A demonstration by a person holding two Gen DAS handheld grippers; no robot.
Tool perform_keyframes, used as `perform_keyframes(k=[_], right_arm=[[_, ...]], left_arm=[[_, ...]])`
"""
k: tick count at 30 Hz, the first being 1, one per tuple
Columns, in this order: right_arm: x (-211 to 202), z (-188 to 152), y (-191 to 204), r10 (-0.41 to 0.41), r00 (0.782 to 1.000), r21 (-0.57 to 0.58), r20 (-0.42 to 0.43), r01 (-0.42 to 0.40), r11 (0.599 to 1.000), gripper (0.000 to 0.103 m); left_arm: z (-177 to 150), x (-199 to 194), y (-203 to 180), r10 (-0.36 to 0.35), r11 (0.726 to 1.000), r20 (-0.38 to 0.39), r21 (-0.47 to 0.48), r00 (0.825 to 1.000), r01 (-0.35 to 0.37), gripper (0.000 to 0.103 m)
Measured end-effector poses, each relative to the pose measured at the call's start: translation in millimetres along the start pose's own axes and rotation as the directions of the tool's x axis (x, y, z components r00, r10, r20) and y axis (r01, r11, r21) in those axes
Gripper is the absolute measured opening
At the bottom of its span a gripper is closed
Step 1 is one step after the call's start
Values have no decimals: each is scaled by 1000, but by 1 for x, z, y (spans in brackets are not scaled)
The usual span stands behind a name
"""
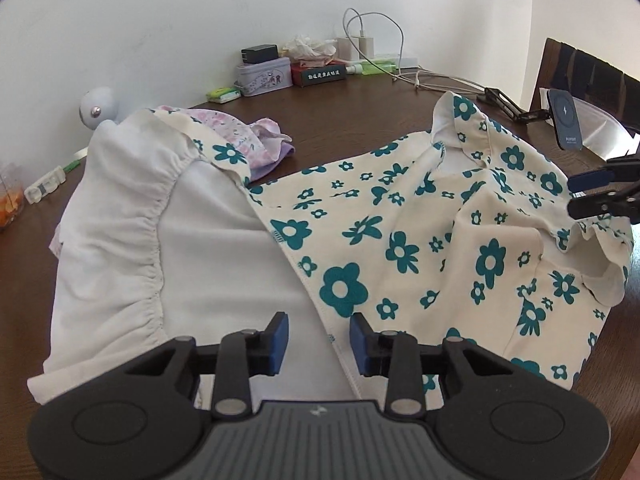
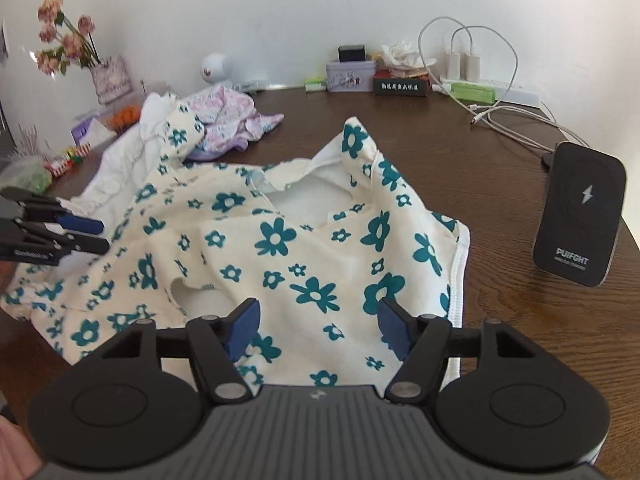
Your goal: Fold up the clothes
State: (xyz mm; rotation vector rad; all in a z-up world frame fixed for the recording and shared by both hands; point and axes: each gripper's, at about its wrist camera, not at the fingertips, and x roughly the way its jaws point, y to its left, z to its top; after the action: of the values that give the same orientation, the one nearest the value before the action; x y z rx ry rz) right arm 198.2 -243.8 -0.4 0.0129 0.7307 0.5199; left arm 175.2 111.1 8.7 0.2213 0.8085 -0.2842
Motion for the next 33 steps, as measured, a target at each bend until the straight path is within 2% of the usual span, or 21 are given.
perform_keyframes(k=[2,6,9,11,15,17,18,19,21,30,32,33], right_arm=[[-24,-3,-13,15,999,34,33,-16,999,77],[-48,-16,-35,81,997,90,6,-82,993,76],[-56,-25,-20,144,990,-6,0,-144,990,76],[-53,-26,-1,162,987,-111,-22,-163,980,76],[-36,-22,40,147,985,-341,-93,-170,925,75],[-23,-21,54,125,981,-426,-147,-177,887,66],[-19,-21,59,116,977,-457,-176,-186,870,50],[-15,-21,63,106,974,-480,-200,-192,856,30],[-15,-20,64,92,969,-495,-230,-198,846,13],[-52,-23,45,172,933,-463,-317,-310,830,11],[-52,-25,41,187,934,-425,-306,-310,851,20],[-54,-23,39,201,937,-400,-285,-307,864,38]], left_arm=[[-1,-7,4,19,1000,13,-20,1000,-19,45],[-5,-11,16,64,996,-8,-64,998,-65,45],[-9,-9,24,88,991,-33,-98,996,-91,44],[-11,-7,27,94,988,-50,-114,994,-99,44],[-13,-3,30,89,985,-67,-141,994,-98,44],[-13,-3,31,86,983,-72,-153,994,-97,45],[-13,-3,31,85,982,-74,-161,994,-96,45],[-13,-3,32,84,981,-77,-171,993,-96,45],[-12,-2,32,88,979,-81,-179,993,-101,45],[-12,-3,33,101,975,-80,-191,992,-115,45],[-13,-4,33,103,974,-79,-192,992,-116,45],[-13,-4,33,103,974,-77,-192,992,-116,45]])
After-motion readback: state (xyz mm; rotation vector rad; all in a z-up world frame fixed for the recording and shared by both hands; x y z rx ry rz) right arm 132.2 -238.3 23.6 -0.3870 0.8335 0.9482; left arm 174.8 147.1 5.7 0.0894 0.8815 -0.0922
